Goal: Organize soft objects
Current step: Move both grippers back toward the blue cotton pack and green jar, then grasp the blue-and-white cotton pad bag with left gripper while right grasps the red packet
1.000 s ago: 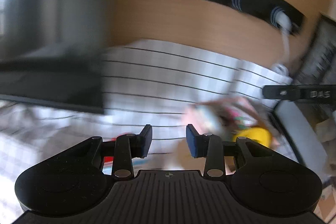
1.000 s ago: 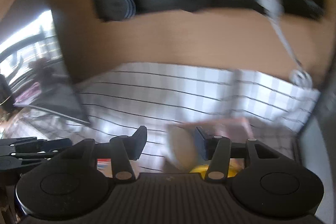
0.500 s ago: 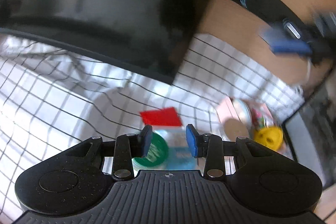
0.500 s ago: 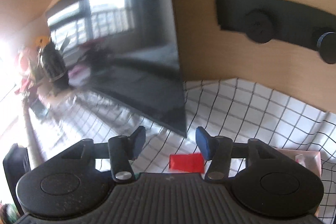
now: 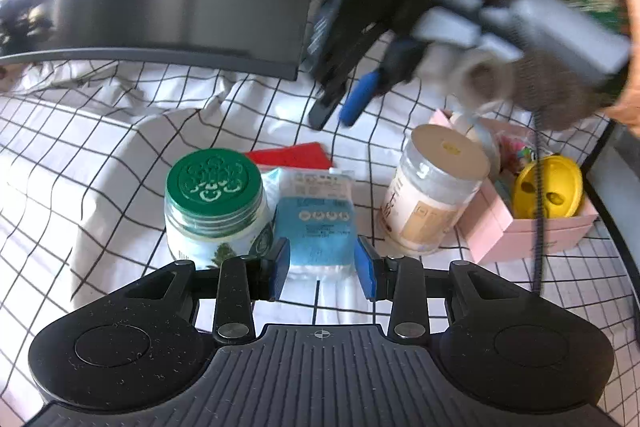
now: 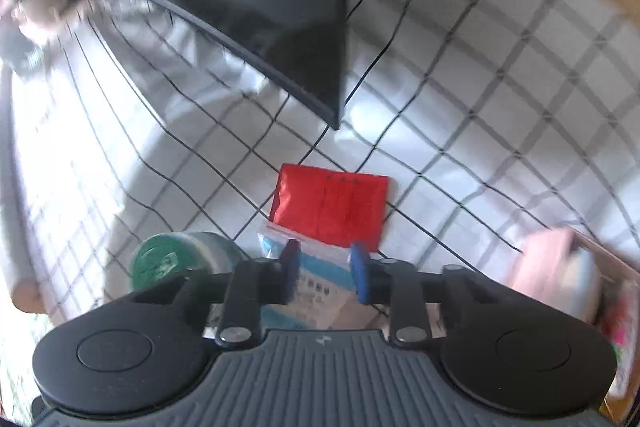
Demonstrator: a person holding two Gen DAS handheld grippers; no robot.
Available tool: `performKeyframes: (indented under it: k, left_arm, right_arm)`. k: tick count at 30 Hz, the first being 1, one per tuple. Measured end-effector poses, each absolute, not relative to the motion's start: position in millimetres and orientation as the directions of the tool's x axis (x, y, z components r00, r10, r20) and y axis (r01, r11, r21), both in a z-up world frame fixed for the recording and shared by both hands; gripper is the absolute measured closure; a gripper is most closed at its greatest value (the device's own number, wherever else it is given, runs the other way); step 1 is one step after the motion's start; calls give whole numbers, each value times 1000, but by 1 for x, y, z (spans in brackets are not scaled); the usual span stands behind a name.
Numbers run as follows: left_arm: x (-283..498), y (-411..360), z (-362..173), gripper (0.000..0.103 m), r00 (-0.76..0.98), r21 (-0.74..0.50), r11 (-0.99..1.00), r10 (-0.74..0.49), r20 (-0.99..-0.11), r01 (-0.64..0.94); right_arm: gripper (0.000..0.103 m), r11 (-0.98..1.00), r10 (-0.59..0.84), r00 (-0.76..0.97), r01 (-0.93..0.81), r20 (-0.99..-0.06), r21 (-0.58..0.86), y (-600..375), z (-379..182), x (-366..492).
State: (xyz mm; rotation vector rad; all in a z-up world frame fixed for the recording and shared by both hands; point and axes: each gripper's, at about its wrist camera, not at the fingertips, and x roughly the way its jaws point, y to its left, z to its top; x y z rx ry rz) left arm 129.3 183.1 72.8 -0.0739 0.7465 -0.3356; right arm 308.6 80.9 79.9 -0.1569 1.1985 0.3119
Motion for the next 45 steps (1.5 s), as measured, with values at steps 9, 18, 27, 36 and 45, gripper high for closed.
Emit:
performKeyframes:
  k: [9, 18, 27, 36, 45]
  left_arm:
    - [152, 171, 68, 64, 680, -152, 963, -265, -684, 223]
    - [154, 131, 64, 63, 657, 6, 965, -174, -734, 263]
    - [140, 105, 49, 44, 615, 159, 884, -168, -770, 440]
    - [160, 140, 44, 37, 573, -26, 964, -179, -800, 264]
    - [165, 155, 40, 38, 540, -176, 955, -282, -793, 240]
  right_arm:
    - [78, 912, 213, 102, -378, -972, 160, 85, 37, 309]
    - [72, 891, 235, 350, -450, -907, 58, 63, 100, 279]
    - [59, 824, 253, 393, -567, -884, -17, 51, 113, 271]
    - [38, 529, 265, 503, -789, -823, -312, 66, 102, 273]
    - [38, 329, 308, 232, -936, -923, -126, 106, 57, 322]
